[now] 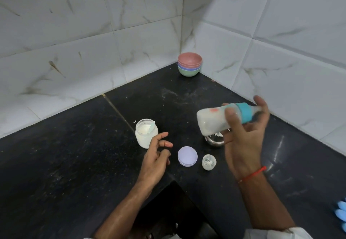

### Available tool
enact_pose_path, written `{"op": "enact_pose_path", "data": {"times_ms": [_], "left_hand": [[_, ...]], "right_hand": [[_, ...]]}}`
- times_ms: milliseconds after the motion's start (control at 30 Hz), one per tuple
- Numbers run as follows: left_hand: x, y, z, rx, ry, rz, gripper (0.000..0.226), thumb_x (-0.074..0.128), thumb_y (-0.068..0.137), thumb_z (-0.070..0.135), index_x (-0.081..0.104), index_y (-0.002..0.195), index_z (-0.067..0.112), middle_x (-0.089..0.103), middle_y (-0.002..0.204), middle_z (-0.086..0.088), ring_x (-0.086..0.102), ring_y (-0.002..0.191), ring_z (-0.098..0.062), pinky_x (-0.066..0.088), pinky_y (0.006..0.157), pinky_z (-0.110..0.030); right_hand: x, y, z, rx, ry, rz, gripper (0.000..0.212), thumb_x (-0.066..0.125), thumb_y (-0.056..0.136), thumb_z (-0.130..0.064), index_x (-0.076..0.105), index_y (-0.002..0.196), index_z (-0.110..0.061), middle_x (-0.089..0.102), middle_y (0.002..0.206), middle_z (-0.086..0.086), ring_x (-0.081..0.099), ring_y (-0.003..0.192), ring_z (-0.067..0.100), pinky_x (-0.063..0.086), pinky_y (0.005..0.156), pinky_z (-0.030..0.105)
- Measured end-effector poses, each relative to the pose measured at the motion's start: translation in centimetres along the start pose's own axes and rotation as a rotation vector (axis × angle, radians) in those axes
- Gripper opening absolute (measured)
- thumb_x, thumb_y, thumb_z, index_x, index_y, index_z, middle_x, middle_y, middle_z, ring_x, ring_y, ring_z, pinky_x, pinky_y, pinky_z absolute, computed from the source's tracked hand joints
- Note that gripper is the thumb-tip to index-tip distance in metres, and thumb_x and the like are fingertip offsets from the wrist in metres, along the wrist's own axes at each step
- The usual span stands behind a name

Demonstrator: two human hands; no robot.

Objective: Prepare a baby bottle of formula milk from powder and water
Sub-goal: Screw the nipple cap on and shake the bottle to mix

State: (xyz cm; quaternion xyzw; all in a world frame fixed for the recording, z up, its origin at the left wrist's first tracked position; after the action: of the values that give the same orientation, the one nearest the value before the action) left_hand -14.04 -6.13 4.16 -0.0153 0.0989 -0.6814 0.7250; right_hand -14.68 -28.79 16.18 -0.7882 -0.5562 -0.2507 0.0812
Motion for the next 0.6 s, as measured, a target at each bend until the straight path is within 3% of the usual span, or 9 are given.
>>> {"op": "enact_pose_path", "data": {"times_ms": [133, 267, 433, 533, 600], "left_hand": [[-0.1, -0.2, -0.2, 0.026, 0.047, -0.01, 0.054, 0.05, 0.093, -0.006, 0.056, 0.131, 0.032, 0.068, 0.109, 0.003, 0.058, 0.065, -0.011, 0.051, 0.067, -0.024], [-0.3, -0.2, -0.4, 0.025, 0.04, 0.006, 0.053, 0.051, 0.093, -0.005, 0.058, 0.129, 0.034, 0.067, 0.108, 0.006, 0.058, 0.066, -0.01, 0.052, 0.07, -0.026], [0.0, -0.5, -0.6, 0.045, 0.063, -0.015, 0.053, 0.052, 0.093, -0.004, 0.058, 0.128, 0.034, 0.067, 0.107, 0.007, 0.058, 0.067, -0.012, 0.052, 0.068, -0.024], [-0.2, -0.3, -0.7, 0.046, 0.054, -0.003, 0.053, 0.052, 0.092, -0.004, 0.059, 0.128, 0.035, 0.067, 0.105, 0.01, 0.058, 0.066, -0.011, 0.053, 0.07, -0.027], [-0.2, -0.3, -1.2, 0.032, 0.058, 0.004, 0.053, 0.053, 0.092, -0.003, 0.06, 0.126, 0.036, 0.067, 0.101, 0.015, 0.058, 0.066, -0.011, 0.054, 0.072, -0.031]], "right_hand": [[2.2, -1.4, 0.7, -0.014, -0.344, -0.278, 0.084, 0.084, 0.074, -0.008, 0.041, 0.143, -0.029, 0.066, 0.119, 0.022, 0.071, 0.108, 0.032, 0.06, 0.092, 0.054], [1.7, -2.1, -2.9, -0.274, -0.29, -0.141, 0.087, 0.086, 0.075, -0.004, 0.037, 0.141, -0.031, 0.063, 0.121, 0.027, 0.068, 0.11, 0.04, 0.058, 0.095, 0.049], [3.0, -3.2, -0.4, -0.321, -0.753, -0.293, 0.087, 0.09, 0.075, -0.025, 0.036, 0.133, -0.061, 0.065, 0.127, 0.003, 0.068, 0.112, 0.023, 0.061, 0.089, 0.043], [2.2, -3.7, -3.0, -0.488, -0.635, -0.131, 0.087, 0.09, 0.076, -0.017, 0.038, 0.134, -0.055, 0.067, 0.122, 0.007, 0.069, 0.108, 0.022, 0.059, 0.087, 0.03], [2.1, -3.7, -2.1, -0.517, -0.738, -0.132, 0.086, 0.09, 0.077, -0.018, 0.038, 0.134, -0.056, 0.066, 0.121, -0.002, 0.068, 0.109, 0.017, 0.058, 0.092, 0.03]]}}
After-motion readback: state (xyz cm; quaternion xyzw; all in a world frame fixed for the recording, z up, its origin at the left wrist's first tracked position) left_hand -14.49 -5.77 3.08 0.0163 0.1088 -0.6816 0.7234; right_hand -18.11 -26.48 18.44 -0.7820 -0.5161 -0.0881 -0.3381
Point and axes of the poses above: each hand's wrist, its own y-axis towards the middle knuckle, its own x-axis out of the palm, z = x × y, the point moved 8 cm from there along y, towards the middle knuckle
